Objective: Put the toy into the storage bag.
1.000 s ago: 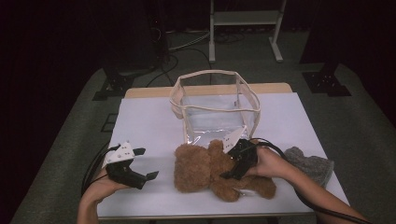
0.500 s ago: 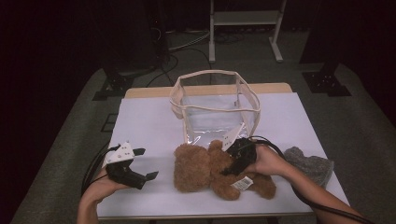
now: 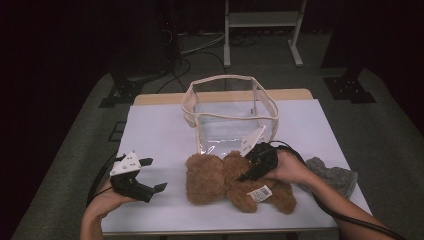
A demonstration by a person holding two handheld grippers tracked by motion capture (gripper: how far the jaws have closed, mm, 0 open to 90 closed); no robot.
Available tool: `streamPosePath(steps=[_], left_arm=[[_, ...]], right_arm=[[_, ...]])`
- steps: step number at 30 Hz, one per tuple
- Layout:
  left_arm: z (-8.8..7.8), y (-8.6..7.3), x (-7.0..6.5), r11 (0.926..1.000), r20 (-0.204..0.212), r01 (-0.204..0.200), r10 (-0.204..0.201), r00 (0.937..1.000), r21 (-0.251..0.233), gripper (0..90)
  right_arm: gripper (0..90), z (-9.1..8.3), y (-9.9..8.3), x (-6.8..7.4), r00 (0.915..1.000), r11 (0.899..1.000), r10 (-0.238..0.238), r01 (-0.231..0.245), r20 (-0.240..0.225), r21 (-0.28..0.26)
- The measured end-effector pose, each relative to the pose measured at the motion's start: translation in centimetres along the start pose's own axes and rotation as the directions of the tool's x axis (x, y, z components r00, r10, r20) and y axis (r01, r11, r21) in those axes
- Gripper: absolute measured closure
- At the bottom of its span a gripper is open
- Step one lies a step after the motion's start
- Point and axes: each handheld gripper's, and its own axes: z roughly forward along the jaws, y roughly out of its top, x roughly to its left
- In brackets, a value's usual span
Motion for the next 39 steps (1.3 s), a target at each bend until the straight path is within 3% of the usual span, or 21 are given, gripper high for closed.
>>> streamPosePath(steps=[5,11,17,27,39], left_arm=[[-0.1,0.0,0.0,1.0,-0.002,0.002,-0.002,1.0,-0.003,3.0],[-0.2,-0.1,0.1,0.9999,-0.006,0.009,-0.009,0.9999,-0.006,3.0],[-0.1,-0.2,0.1,0.9999,-0.002,0.012,-0.012,0.9999,-0.003,3.0],[-0.4,-0.3,0.3,0.9998,-0.011,0.016,-0.016,0.9998,-0.01,3.0],[-0.3,-0.7,0.5,0.9997,-0.014,0.025,-0.025,0.9996,-0.003,3.0]], right_arm=[[52.2,-0.7,0.3,0.2,0.9999,1.0,-0.002,0.002,-0.01,-0.014],[52.2,-2.6,0.6,0.2,0.9998,0.997,0.016,-0.017,-0.008,-0.074],[52.2,-4.7,1.5,0.9,1.0,0.992,-0.001,0.0,-0.008,-0.123],[52.2,-7.8,4.6,2.0,0.9974,0.985,-0.068,0.064,-0.024,-0.161],[52.1,-11.7,8.7,2.3,0.9963,0.979,-0.079,0.071,-0.034,-0.191]])
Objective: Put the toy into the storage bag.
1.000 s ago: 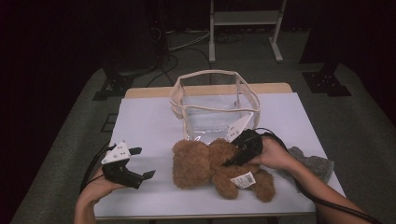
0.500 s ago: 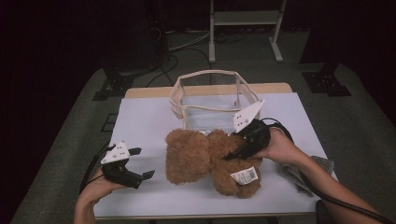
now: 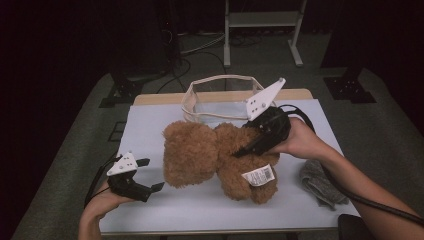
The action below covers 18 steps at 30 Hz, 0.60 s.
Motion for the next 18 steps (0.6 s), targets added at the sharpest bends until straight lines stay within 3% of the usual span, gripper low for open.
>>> streamPosePath(steps=[8,18], left_arm=[[0.0,-0.1,0.1,1.0,0.002,0.002,-0.002,1.0,-0.001,3.0],[-0.2,-0.2,0.2,0.9999,-0.002,0.009,-0.009,1.0,-0.007,3.0]], right_arm=[[52.0,-2.5,3.4,0.1,0.9999,1.0,-0.013,0.013,0.001,-0.001],[51.9,-5.1,7.5,-0.2,0.9983,0.999,-0.045,0.045,0.038,0.01]])
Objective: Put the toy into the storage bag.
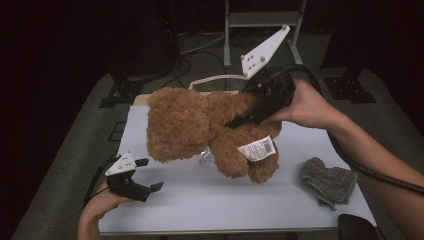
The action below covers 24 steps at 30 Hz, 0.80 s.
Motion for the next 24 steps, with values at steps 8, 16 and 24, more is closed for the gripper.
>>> streamPosePath(steps=[8,16,24], left_arm=[[-0.3,-0.1,0.1,1.0,-0.002,0.001,-0.001,1.0,-0.005,3.0],[-0.3,-0.2,0.2,1.0,-0.001,0.008,-0.008,1.0,-0.001,3.0],[-0.5,-0.3,0.4,1.0,-0.008,0.006,-0.006,0.9999,-0.003,3.0]], right_arm=[[51.9,-1.5,2.0,-1.7,0.9996,1.0,0.008,-0.009,0.028,0.005],[51.9,-2.2,3.3,-3.4,0.9992,1.0,0.022,-0.022,0.032,0.011],[51.8,-2.0,4.6,-5.1,0.9992,0.999,0.029,-0.03,0.026,0.011]])
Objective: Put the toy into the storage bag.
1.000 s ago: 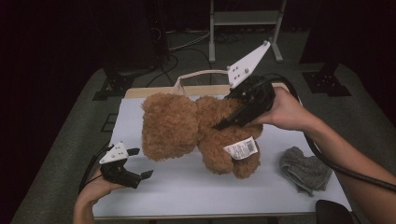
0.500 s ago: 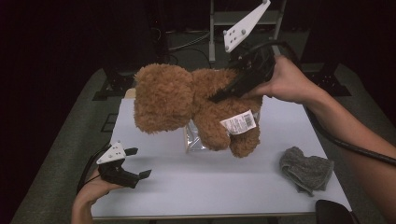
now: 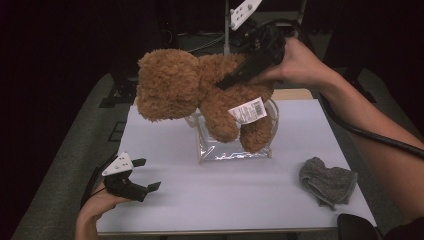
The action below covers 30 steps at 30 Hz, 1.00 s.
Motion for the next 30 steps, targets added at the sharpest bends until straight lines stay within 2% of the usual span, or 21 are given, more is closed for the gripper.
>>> streamPosePath(steps=[7,16,20,30], left_arm=[[0.1,-0.2,0.0,1.0,0.003,0.004,-0.004,1.0,-0.002,3.0],[0.1,-0.3,0.1,1.0,0.006,0.0,0.0,1.0,0.003,3.0],[0.1,-0.4,0.1,1.0,0.006,0.003,-0.003,1.0,0.004,3.0],[0.1,-0.5,0.2,1.0,0.008,0.003,-0.003,1.0,0.007,3.0]], right_arm=[[51.7,1.0,0.9,-1.9,0.9998,1.0,0.011,-0.011,-0.017,0.009],[51.5,1.7,1.6,-5.5,0.9991,0.999,0.043,-0.043,-0.002,0.012],[51.3,2.2,1.4,-7.5,0.9972,0.997,0.074,-0.074,0.007,0.006],[51.2,3.3,0.5,-11.2,0.9917,0.992,0.125,-0.126,0.028,0.024]])
